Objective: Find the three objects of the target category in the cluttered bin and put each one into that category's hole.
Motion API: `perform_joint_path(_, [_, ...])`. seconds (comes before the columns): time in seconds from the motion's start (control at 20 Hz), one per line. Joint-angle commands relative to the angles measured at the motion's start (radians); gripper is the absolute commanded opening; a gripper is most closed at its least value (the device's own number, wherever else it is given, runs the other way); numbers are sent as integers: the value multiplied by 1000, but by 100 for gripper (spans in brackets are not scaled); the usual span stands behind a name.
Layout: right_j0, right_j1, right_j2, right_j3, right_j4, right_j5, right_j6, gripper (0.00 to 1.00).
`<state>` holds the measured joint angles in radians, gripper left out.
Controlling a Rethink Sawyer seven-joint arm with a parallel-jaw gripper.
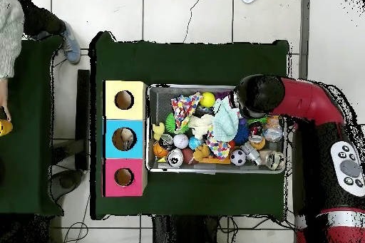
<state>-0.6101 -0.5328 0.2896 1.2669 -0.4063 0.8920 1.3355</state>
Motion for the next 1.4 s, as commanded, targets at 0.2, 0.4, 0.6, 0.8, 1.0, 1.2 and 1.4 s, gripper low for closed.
perform_joint_path(0.2, [-9,21,122,-83,-86,171,-375,100])
perform_joint_path(0.4, [-17,35,129,-89,-94,176,-381,100])
perform_joint_path(0.6, [-37,85,137,-121,-109,156,-385,100])
perform_joint_path(0.8, [-49,87,130,-142,-116,177,-382,100])
perform_joint_path(1.0, [-93,46,114,-100,-130,183,-423,100])
perform_joint_path(1.2, [-123,28,102,-96,-139,201,-422,100])
perform_joint_path(1.4, [-152,4,92,-89,-154,222,-421,100])
